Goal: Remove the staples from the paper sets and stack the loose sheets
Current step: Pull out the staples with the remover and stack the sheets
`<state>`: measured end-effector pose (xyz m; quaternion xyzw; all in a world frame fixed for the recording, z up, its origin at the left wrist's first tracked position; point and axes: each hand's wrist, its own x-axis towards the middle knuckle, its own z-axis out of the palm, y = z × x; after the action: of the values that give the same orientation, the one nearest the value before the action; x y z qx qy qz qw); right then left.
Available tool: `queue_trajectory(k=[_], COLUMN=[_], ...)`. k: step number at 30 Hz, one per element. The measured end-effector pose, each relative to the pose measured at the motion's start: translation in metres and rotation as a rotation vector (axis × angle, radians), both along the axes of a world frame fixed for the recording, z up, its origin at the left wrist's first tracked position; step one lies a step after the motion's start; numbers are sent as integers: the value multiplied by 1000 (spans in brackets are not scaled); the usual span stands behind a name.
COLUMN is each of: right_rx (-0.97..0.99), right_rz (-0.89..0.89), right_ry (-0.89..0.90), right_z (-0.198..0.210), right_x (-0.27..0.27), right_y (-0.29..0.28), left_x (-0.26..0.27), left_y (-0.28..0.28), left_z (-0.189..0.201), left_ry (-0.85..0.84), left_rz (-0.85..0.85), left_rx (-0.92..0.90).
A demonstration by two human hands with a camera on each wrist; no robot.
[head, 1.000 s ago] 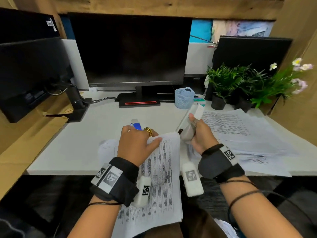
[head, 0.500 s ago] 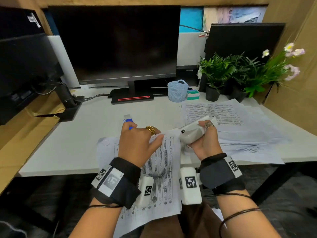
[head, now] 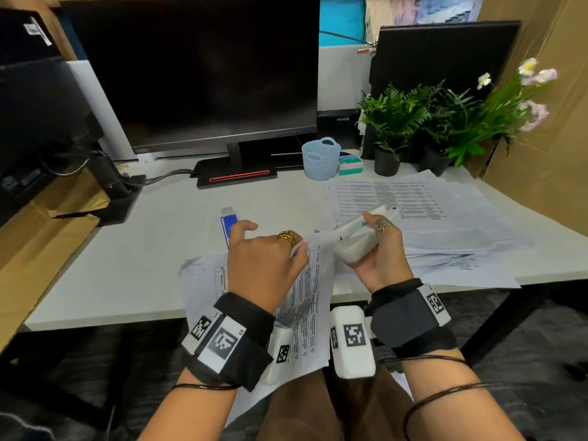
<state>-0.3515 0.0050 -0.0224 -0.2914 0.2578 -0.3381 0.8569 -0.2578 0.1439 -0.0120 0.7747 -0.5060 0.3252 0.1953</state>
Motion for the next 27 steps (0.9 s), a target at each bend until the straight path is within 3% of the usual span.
queue_trajectory(k=[12, 22, 27], right_rx=[90, -34, 43], right_rz=[-180, -206, -173], right_ry=[-88, -14, -91], right_z=[-1, 9, 12], right_x=[9, 2, -4], right_y=[0, 11, 14], left_x=[-17, -16, -15], left_y=[-1, 1, 3], left_z=[-11, -17, -15], left_ry=[36, 157, 154], left_rz=[-216, -200, -163], left_rx=[-68, 14, 0])
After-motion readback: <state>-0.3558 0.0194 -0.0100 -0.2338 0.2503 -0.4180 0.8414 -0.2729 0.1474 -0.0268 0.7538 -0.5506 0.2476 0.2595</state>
